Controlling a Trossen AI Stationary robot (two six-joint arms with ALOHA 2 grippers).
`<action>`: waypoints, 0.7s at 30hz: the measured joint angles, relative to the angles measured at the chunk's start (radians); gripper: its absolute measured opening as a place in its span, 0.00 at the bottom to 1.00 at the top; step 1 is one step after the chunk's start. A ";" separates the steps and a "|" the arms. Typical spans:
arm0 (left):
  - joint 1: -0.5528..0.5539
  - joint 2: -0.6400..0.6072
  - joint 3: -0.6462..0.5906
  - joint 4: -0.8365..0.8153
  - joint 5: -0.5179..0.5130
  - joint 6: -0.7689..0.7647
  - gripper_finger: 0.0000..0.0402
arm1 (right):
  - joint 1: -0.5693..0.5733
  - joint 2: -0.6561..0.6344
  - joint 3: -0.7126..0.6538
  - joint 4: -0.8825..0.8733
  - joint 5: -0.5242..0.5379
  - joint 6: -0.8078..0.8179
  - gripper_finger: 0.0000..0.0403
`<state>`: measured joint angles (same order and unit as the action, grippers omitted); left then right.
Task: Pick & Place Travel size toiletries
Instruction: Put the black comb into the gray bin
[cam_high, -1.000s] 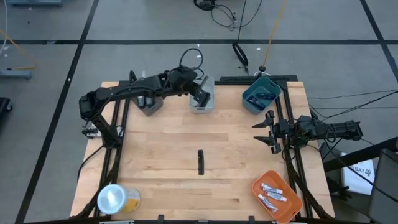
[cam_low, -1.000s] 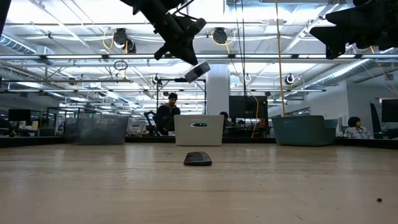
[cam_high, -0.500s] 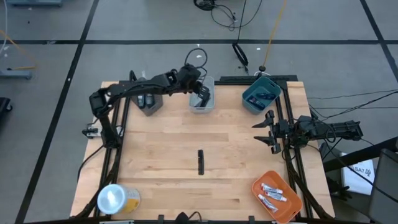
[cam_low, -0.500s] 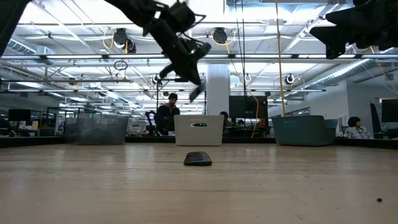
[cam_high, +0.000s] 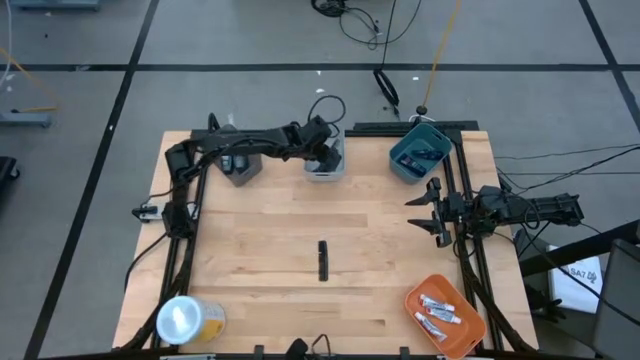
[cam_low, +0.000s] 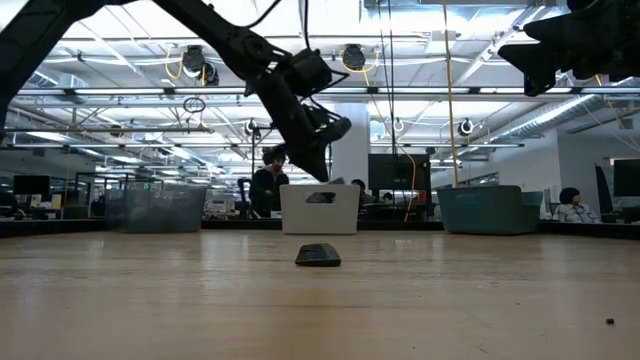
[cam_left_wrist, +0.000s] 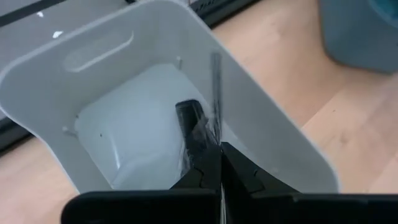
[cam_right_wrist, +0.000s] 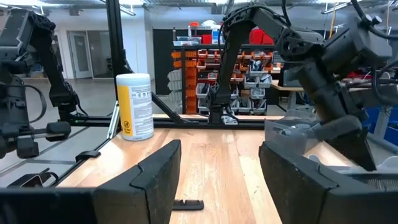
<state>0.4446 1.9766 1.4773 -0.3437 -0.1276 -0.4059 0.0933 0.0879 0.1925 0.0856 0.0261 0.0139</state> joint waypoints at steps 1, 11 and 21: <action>0.000 0.008 0.000 -0.001 0.001 -0.002 0.00 | 0.000 0.000 0.000 -0.001 0.000 0.000 0.52; -0.003 0.031 0.000 -0.009 0.005 -0.014 0.00 | 0.000 0.000 0.000 -0.001 0.000 0.000 0.52; -0.003 0.031 0.000 -0.012 0.025 0.007 0.07 | 0.000 0.000 0.000 -0.002 0.000 0.000 0.52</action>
<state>0.4419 2.0075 1.4773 -0.3561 -0.1024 -0.3988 0.0933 0.0879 0.1925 0.0837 0.0257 0.0143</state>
